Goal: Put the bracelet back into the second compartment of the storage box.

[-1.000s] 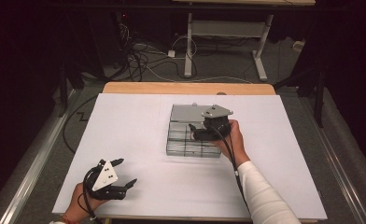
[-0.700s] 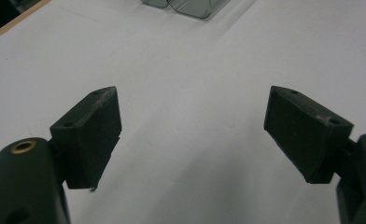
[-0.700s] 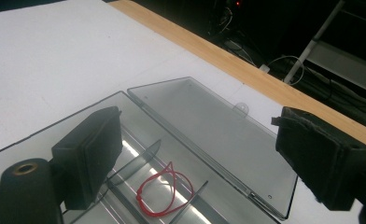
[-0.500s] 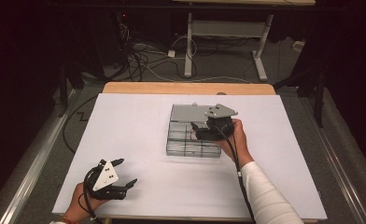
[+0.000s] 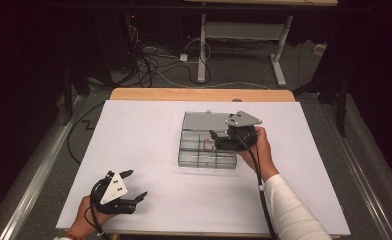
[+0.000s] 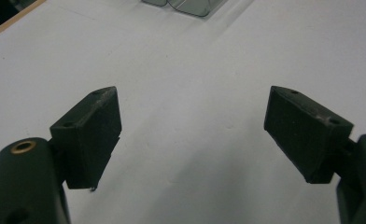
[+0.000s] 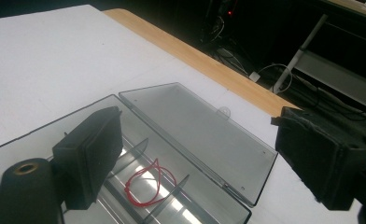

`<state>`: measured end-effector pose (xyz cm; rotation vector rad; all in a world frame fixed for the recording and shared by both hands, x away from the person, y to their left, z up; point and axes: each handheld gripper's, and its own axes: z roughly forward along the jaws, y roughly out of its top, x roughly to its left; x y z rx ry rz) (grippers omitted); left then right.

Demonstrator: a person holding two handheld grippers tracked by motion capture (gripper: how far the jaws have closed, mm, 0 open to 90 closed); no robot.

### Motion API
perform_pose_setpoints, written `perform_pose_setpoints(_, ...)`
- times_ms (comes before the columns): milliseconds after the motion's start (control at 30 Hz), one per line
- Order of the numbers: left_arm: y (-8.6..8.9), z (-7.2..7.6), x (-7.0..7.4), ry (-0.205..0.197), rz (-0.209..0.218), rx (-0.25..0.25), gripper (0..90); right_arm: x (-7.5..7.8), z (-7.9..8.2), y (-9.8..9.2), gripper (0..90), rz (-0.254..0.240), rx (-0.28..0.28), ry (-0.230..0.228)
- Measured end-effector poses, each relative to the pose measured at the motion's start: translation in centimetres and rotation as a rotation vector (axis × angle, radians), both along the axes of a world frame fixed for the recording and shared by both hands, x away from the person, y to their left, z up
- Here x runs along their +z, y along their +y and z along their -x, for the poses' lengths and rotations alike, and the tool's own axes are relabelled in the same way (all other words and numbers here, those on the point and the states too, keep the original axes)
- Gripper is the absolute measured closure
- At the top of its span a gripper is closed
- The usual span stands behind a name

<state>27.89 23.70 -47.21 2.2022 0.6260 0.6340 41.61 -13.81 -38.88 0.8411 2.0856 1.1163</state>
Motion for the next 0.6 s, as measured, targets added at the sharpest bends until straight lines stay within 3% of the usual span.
perform_pose_setpoints(600,0.0,0.0,0.0,0.001,-0.001,0.003,18.1,0.4,1.7,-1.9,16.2,-0.009,0.033,-0.031)
